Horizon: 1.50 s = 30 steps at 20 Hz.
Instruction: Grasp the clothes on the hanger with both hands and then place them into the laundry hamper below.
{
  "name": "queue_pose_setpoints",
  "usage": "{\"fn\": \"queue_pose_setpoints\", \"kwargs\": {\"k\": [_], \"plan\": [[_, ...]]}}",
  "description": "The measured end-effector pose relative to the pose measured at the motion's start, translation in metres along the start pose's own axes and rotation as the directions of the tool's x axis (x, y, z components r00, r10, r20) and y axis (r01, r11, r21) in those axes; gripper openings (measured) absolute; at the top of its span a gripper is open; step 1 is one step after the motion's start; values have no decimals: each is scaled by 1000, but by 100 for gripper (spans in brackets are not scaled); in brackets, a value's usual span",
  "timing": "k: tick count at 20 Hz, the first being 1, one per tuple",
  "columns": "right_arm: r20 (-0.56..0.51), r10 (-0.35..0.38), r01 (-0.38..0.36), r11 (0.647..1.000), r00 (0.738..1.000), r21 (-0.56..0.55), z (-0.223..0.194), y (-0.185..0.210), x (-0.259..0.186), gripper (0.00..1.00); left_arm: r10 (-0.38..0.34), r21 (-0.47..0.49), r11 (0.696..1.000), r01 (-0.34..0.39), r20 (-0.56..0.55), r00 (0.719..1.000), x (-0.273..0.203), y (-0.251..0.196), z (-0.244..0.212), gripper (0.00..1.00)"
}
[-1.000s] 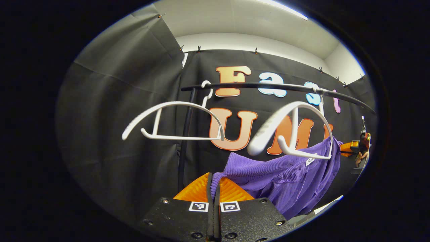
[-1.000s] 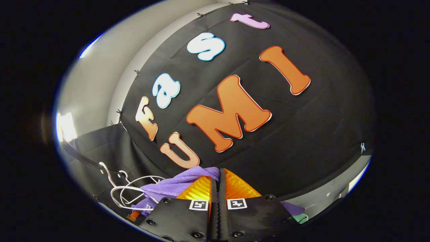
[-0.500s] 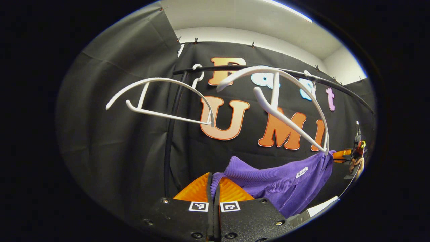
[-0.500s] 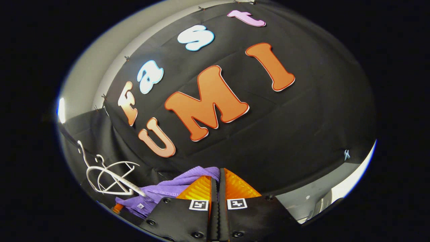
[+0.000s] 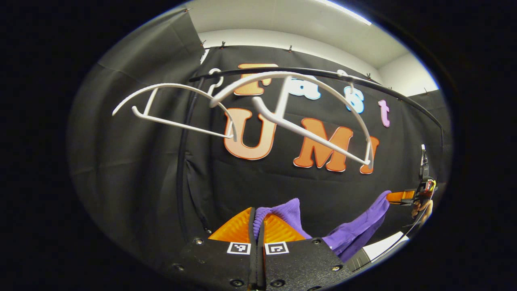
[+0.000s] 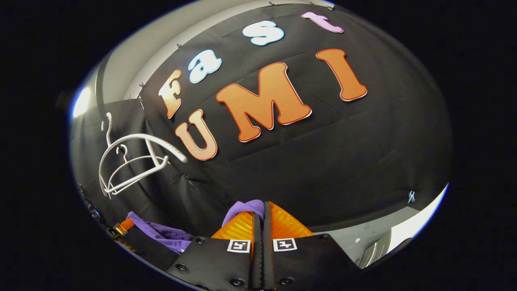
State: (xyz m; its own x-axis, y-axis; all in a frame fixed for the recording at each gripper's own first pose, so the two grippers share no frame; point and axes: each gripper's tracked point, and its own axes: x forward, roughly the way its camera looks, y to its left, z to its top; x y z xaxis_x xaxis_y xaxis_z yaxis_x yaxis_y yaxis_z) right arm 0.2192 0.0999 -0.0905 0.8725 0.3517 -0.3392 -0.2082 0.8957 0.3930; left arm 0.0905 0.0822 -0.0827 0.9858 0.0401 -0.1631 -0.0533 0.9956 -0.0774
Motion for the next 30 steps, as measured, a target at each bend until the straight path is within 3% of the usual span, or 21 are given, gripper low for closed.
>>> {"fn": "queue_pose_setpoints", "kwargs": {"k": [14,24,30], "plan": [[55,33,-26,993,998,-117,-77,47,-53,7,-203,-46,978,202,-7,979,-18,-120,-35,0],[119,-40,59,984,992,-167,-125,33,-78,7,-240,-62,969,238,-37,970,-20,-156,-88,0],[86,-83,94,985,993,-142,-166,10,-80,7,-248,-79,967,241,-89,965,-17,-171,-126,0]]}}
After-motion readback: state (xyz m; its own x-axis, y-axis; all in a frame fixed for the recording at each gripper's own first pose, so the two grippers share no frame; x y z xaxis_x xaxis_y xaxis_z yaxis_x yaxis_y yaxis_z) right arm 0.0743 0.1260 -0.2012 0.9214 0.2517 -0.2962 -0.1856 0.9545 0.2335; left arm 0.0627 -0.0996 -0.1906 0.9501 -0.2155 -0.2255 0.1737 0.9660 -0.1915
